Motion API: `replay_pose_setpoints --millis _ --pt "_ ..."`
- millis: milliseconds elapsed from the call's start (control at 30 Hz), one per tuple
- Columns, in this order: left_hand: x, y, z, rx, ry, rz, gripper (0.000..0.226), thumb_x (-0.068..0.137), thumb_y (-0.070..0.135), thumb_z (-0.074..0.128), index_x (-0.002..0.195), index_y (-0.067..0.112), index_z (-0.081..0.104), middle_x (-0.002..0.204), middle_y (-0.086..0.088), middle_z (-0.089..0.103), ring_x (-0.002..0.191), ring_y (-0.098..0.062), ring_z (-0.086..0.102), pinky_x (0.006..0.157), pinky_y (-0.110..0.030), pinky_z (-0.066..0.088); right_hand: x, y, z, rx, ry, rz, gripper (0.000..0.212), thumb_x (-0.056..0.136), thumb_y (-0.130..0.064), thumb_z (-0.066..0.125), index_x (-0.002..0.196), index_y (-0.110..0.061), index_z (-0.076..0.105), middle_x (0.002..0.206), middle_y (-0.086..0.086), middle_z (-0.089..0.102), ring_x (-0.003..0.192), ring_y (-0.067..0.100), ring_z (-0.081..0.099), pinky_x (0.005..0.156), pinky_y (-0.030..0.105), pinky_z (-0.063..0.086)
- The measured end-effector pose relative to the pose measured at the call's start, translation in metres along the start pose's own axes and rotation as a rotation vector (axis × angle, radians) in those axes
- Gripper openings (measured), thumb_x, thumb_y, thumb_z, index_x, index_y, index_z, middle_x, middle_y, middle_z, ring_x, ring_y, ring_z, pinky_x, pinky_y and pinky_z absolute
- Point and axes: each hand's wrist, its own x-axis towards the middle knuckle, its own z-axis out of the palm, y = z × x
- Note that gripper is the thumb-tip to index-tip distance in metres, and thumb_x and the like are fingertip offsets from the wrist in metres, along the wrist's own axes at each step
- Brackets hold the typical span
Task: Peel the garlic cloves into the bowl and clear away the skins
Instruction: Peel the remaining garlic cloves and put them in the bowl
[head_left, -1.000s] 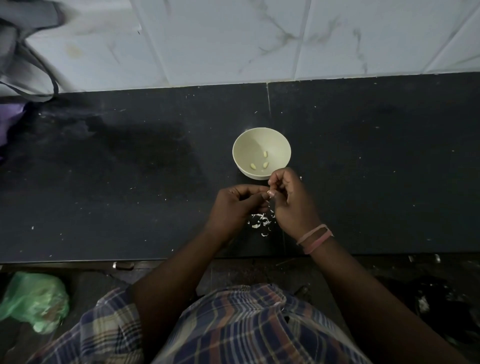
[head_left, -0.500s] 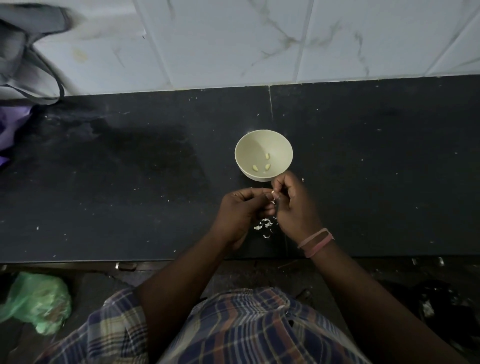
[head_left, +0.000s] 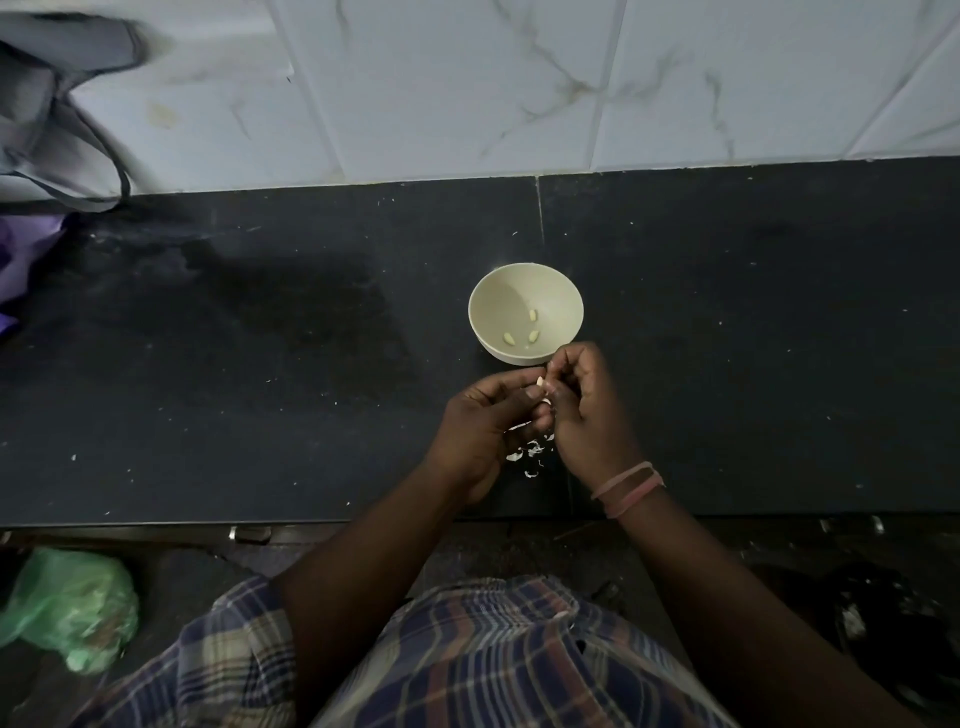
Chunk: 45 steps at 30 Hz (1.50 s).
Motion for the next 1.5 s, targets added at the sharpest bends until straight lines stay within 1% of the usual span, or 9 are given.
replay_pose_setpoints --millis 300,400,600,733,867,967,1067,1300,1500 --pt "0.001 0.000 -0.003 -0.059 0.074 -0.039 0.027 0.097 0.007 0.060 0.119 -0.009 0.063 0.096 -0.018 0.071 0.078 -0.016 0.071 0.070 -0.028 0.061 -0.006 0.006 0.000 -0.006 -0.048 -0.025 0.021 0.091 0.012 0.045 0.099 -0.006 0.049 0.088 -0.003 0.052 0.080 0.006 0.053 0.075 0.021 0.047" --pt "0.001 0.001 -0.004 -0.108 0.104 -0.043 0.019 0.098 0.005 0.058 0.113 -0.003 0.066 0.093 -0.015 0.071 0.077 -0.015 0.071 0.069 -0.028 0.062 -0.008 0.010 0.000 -0.003 -0.064 -0.025 0.020 0.090 0.009 0.046 0.098 -0.009 0.050 0.087 -0.004 0.053 0.082 0.009 0.055 0.077 0.029 0.048" --pt "0.002 -0.001 -0.003 -0.191 0.109 -0.052 0.012 0.099 0.004 0.056 0.103 0.003 0.068 0.090 -0.010 0.075 0.076 -0.014 0.072 0.076 -0.029 0.063 -0.011 0.012 -0.002 0.063 -0.061 0.014 0.014 0.095 0.006 0.047 0.100 -0.007 0.051 0.092 0.001 0.055 0.084 0.007 0.054 0.077 0.024 0.046" --pt "0.003 0.002 -0.006 -0.232 0.133 -0.032 0.014 0.100 0.006 0.055 0.106 0.004 0.067 0.094 -0.009 0.076 0.082 -0.014 0.072 0.081 -0.029 0.061 -0.011 0.015 -0.004 0.089 -0.021 0.064 0.021 0.094 0.000 0.048 0.098 -0.020 0.054 0.092 -0.004 0.057 0.080 0.009 0.053 0.076 0.033 0.047" --pt "0.003 -0.002 -0.007 -0.225 0.143 -0.034 0.011 0.099 0.007 0.058 0.104 0.008 0.068 0.092 -0.008 0.074 0.084 -0.015 0.070 0.077 -0.026 0.061 -0.006 0.013 -0.003 0.060 0.035 0.079 0.022 0.089 0.006 0.056 0.094 -0.015 0.061 0.095 0.004 0.065 0.087 0.022 0.065 0.081 0.044 0.056" --pt "0.003 -0.003 -0.007 -0.216 0.163 -0.030 0.010 0.097 0.008 0.061 0.104 0.008 0.068 0.085 -0.007 0.070 0.077 -0.013 0.065 0.066 -0.020 0.057 -0.005 0.008 -0.001 -0.002 0.038 0.040 0.020 0.086 0.010 0.056 0.093 -0.007 0.064 0.095 0.009 0.066 0.091 0.016 0.065 0.083 0.030 0.054" --pt "0.002 -0.002 -0.006 -0.192 0.150 -0.005 0.010 0.097 0.008 0.061 0.104 0.006 0.067 0.083 -0.007 0.072 0.074 -0.012 0.066 0.066 -0.019 0.056 -0.007 0.002 0.000 -0.033 0.024 -0.023 0.019 0.084 0.013 0.061 0.094 -0.004 0.064 0.095 0.009 0.065 0.086 0.002 0.062 0.078 0.013 0.048" --pt "0.003 -0.006 -0.005 -0.100 0.140 0.014 0.009 0.097 0.007 0.060 0.102 0.007 0.067 0.084 -0.007 0.068 0.072 -0.012 0.061 0.065 -0.021 0.053 -0.001 0.004 0.003 -0.016 -0.015 -0.009 0.026 0.084 0.009 0.062 0.101 -0.011 0.063 0.090 0.001 0.063 0.081 0.004 0.059 0.077 0.016 0.050" --pt "0.004 -0.009 -0.008 -0.053 0.034 0.043 0.019 0.098 0.006 0.058 0.111 0.003 0.070 0.093 -0.009 0.074 0.080 -0.013 0.066 0.078 -0.023 0.055 0.004 0.009 -0.001 -0.081 -0.087 0.015 0.022 0.088 0.006 0.058 0.100 -0.012 0.055 0.086 -0.008 0.057 0.081 0.003 0.057 0.077 0.024 0.051"
